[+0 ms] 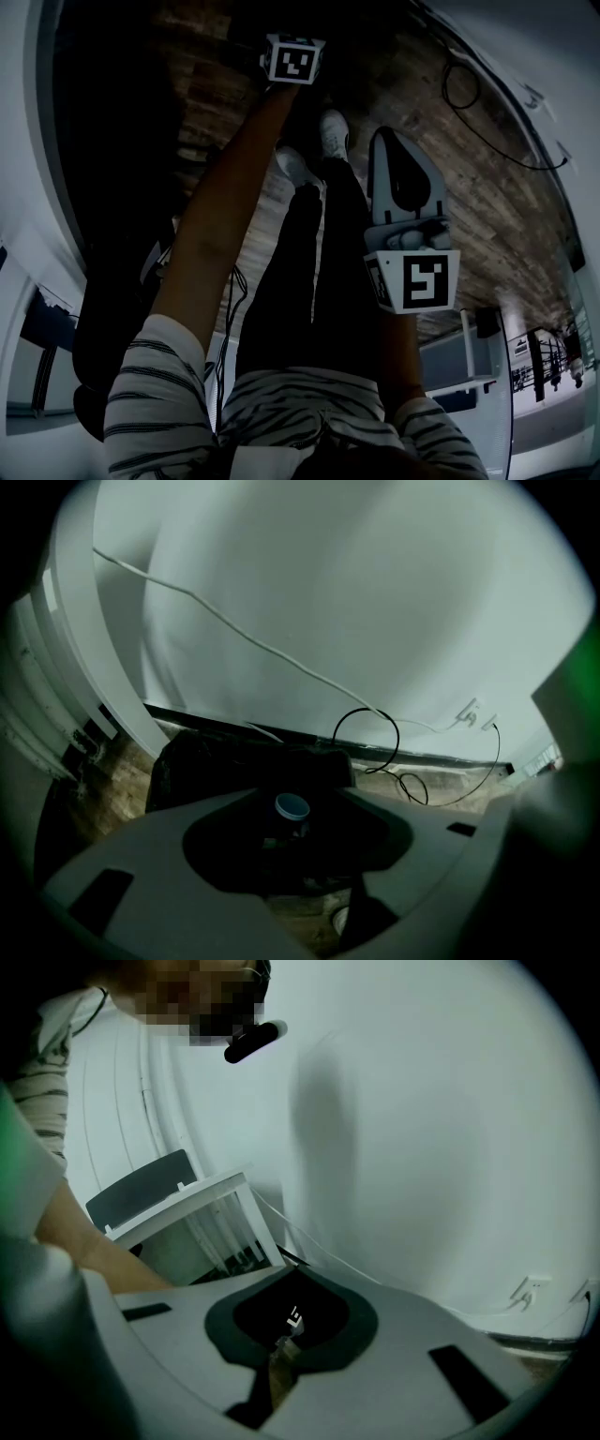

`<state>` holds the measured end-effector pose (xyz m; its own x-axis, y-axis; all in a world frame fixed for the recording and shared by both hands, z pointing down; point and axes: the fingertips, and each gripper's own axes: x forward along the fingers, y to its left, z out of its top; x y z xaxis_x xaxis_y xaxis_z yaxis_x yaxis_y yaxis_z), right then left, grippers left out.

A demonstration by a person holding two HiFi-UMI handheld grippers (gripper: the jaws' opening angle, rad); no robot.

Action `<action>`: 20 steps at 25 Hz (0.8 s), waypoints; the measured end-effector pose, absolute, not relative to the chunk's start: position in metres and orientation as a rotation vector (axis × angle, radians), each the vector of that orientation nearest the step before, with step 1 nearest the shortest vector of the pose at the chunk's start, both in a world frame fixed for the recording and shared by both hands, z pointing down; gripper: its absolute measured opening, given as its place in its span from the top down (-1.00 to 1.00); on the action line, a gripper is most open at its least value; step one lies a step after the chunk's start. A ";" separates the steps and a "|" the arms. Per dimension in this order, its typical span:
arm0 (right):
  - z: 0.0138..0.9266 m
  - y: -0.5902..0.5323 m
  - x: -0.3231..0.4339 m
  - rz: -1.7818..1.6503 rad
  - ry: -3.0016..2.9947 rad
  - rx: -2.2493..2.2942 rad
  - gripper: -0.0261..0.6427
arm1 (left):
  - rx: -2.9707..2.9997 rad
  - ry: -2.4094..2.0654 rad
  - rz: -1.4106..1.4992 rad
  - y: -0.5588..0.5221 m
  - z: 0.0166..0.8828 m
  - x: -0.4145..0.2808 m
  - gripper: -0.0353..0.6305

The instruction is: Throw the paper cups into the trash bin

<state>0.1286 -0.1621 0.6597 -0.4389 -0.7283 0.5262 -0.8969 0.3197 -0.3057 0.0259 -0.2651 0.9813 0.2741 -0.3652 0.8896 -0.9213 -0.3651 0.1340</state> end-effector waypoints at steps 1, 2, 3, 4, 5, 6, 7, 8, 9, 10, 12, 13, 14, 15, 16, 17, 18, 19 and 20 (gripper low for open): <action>0.656 -0.161 0.129 0.815 -2.302 1.466 0.89 | 1.876 -1.153 1.046 -0.262 0.978 0.028 0.20; 0.651 -0.161 0.128 0.811 -2.311 1.473 0.89 | 1.878 -1.145 1.039 -0.259 0.975 0.029 0.23; 0.646 -0.160 0.129 0.809 -2.315 1.478 0.89 | 1.880 -1.143 1.029 -0.257 0.971 0.030 0.28; 0.643 -0.158 0.129 0.804 -2.311 1.479 0.89 | 1.882 -1.149 1.018 -0.256 0.965 0.030 0.30; 0.640 -0.156 0.130 0.796 -2.302 1.475 0.89 | 1.885 -1.162 1.007 -0.257 0.957 0.028 0.32; 0.637 -0.154 0.131 0.788 -2.296 1.474 0.89 | 1.890 -1.179 1.000 -0.258 0.947 0.026 0.35; 0.633 -0.152 0.131 0.782 -2.294 1.474 0.89 | 1.892 -1.196 0.998 -0.259 0.935 0.024 0.36; 0.629 -0.151 0.131 0.779 -2.295 1.476 0.89 | 1.892 -1.208 0.992 -0.259 0.924 0.022 0.37; 0.625 -0.149 0.131 0.781 -2.296 1.479 0.89 | 1.893 -1.219 0.975 -0.257 0.915 0.021 0.40; 0.620 -0.148 0.131 0.783 -2.297 1.485 0.89 | 1.897 -1.227 0.951 -0.256 0.906 0.021 0.45; 0.610 -0.145 0.129 0.777 -2.298 1.500 0.89 | 1.904 -1.237 0.909 -0.253 0.888 0.021 0.48; 0.605 -0.143 0.128 0.768 -2.301 1.504 0.89 | 1.907 -1.244 0.895 -0.251 0.879 0.020 0.48; 0.601 -0.142 0.127 0.756 -2.305 1.505 0.89 | 1.909 -1.254 0.884 -0.250 0.871 0.018 0.49; 0.597 -0.141 0.126 0.743 -2.309 1.505 0.89 | 1.911 -1.264 0.874 -0.249 0.863 0.016 0.50; 0.594 -0.140 0.126 0.730 -2.311 1.505 0.89 | 1.914 -1.272 0.860 -0.248 0.857 0.015 0.51; 0.590 -0.138 0.126 0.720 -2.311 1.507 0.89 | 1.918 -1.280 0.845 -0.246 0.851 0.015 0.52; 0.587 -0.136 0.126 0.711 -2.310 1.510 0.89 | 1.922 -1.288 0.829 -0.245 0.843 0.014 0.55; 0.583 -0.135 0.126 0.702 -2.312 1.511 0.89 | 1.927 -1.295 0.812 -0.244 0.833 0.013 0.55; 0.579 -0.133 0.125 0.694 -2.314 1.512 0.89 | 1.933 -1.301 0.793 -0.243 0.820 0.013 0.55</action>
<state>0.1249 -0.1325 0.5791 -0.4069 -0.7735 0.4860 -0.9133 0.3331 -0.2345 0.0128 -0.2425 0.8203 0.3185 -0.5353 0.7823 -0.9407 -0.2805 0.1910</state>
